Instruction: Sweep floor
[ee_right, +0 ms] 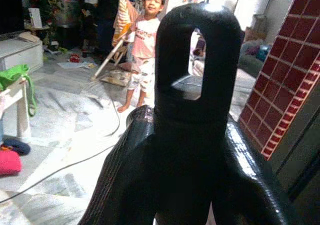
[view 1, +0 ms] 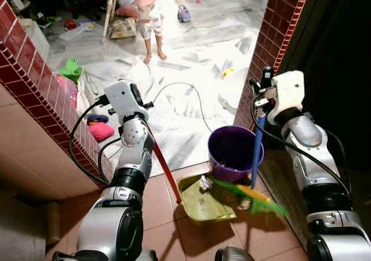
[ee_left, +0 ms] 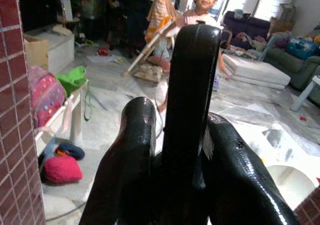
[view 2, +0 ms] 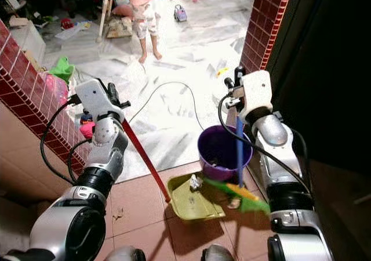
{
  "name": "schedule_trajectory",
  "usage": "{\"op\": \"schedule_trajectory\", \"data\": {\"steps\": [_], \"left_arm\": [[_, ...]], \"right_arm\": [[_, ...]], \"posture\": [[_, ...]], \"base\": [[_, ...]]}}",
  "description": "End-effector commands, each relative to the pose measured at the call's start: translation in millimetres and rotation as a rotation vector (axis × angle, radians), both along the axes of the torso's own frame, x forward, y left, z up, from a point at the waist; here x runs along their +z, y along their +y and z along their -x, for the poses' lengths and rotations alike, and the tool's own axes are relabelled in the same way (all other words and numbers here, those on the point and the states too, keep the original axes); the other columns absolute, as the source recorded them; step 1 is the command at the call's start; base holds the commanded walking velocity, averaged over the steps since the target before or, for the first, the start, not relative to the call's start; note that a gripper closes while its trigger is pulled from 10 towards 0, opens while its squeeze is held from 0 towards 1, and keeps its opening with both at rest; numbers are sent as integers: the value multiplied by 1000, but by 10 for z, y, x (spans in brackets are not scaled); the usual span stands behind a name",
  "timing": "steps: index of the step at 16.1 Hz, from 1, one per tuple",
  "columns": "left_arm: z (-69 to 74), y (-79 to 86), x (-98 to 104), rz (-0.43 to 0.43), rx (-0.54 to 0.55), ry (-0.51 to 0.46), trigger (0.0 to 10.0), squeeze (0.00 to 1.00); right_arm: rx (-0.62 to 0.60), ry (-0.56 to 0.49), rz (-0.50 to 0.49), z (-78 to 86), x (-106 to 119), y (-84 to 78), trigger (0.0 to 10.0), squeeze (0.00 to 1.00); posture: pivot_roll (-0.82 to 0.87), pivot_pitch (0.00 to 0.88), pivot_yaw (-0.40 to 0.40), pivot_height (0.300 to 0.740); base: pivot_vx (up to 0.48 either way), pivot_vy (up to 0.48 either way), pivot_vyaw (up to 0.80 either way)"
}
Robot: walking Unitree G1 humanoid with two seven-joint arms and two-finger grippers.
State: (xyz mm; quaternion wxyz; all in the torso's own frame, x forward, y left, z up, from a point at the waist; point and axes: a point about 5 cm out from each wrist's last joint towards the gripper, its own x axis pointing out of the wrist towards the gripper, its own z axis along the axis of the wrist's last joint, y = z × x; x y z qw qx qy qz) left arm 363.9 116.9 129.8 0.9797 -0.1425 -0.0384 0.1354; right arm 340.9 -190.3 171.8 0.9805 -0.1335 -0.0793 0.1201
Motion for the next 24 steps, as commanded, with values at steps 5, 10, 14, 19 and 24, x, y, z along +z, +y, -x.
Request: {"op": "schedule_trajectory", "data": {"steps": [5, 10, 14, 19, 24], "left_arm": [[-43, 1, 187, 60, -10, -75, 10000, 0], [58, 23, 37, 37, -38, -50, 10000, 0], [171, 150, -174, -40, 7, 27, 10000, 0], [335, 181, -386, -193, -16, 59, 10000, 0], [370, 204, -446, -250, -29, 80, 10000, 0]], "right_arm": [[-13, -64, -12, -11, 72, 25, 10000, 0], [38, -86, 70, 20, 45, 72, 10000, 0], [52, -157, 136, -4, 201, 33, 10000, 0], [108, -120, 41, 50, 56, 258, 10000, 0], [236, -126, 169, 70, 60, 385, 10000, 0]], "posture": [[-207, 0, 55, 740], [-203, 0, 54, 740], [-202, 0, 43, 740], [-180, 0, 41, 740], [-172, 0, 52, 740]], "base": [[0, 0, 0], [0, 0, 0], [0, 0, 0], [0, 0, 0], [0, 0, 0]]}}
